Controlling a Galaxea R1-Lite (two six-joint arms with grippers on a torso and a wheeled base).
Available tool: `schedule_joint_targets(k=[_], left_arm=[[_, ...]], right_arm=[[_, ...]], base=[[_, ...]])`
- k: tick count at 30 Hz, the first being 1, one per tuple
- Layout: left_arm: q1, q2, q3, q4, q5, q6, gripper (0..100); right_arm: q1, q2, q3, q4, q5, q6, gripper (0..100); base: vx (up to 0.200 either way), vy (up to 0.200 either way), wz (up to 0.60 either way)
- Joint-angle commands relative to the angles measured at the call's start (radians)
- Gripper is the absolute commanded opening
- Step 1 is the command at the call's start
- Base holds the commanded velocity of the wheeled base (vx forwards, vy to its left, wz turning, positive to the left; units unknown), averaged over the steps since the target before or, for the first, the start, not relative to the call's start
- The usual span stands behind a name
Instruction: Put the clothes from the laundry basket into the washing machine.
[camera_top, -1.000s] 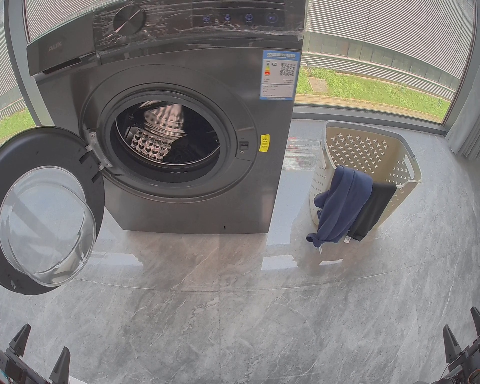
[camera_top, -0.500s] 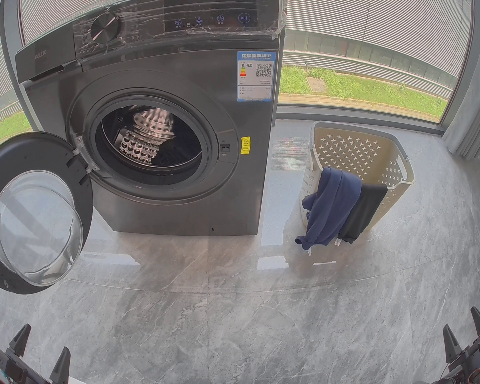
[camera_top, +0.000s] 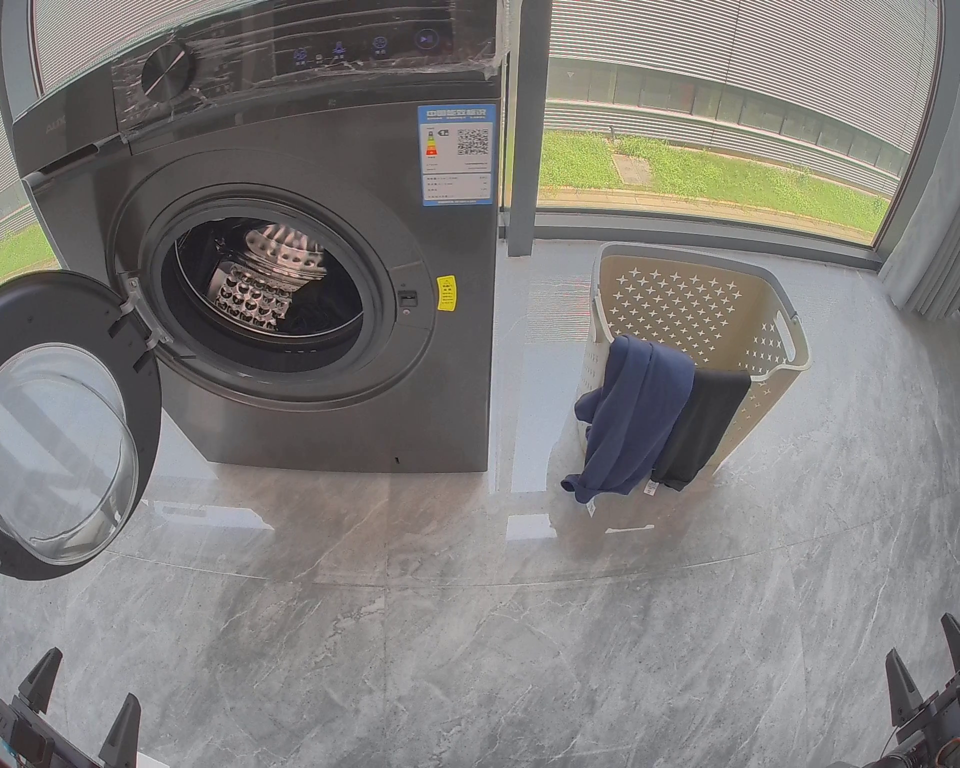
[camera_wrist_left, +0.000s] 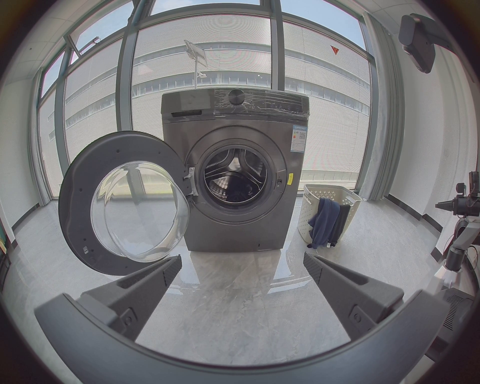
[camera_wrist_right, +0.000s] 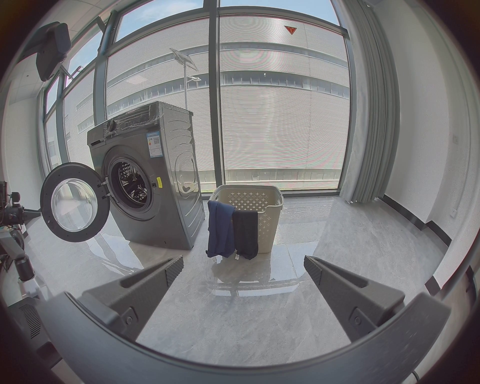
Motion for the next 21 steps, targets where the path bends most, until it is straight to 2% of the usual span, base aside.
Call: schedule_joint_targets(k=[1,21], left_arm=[[0.0,-0.008,0.012,-0.002,0.0,0.0,100],[0.0,-0.008,0.012,0.0,0.0,0.0,100]], right_arm=[[0.0,-0.015,0.016,0.0,0.0,0.0,100],[-0.002,-0.015,0.016,0.0,0.0,0.0,100]], base=[[0.0,-0.2,0.0],[0.0,-0.2,0.0]])
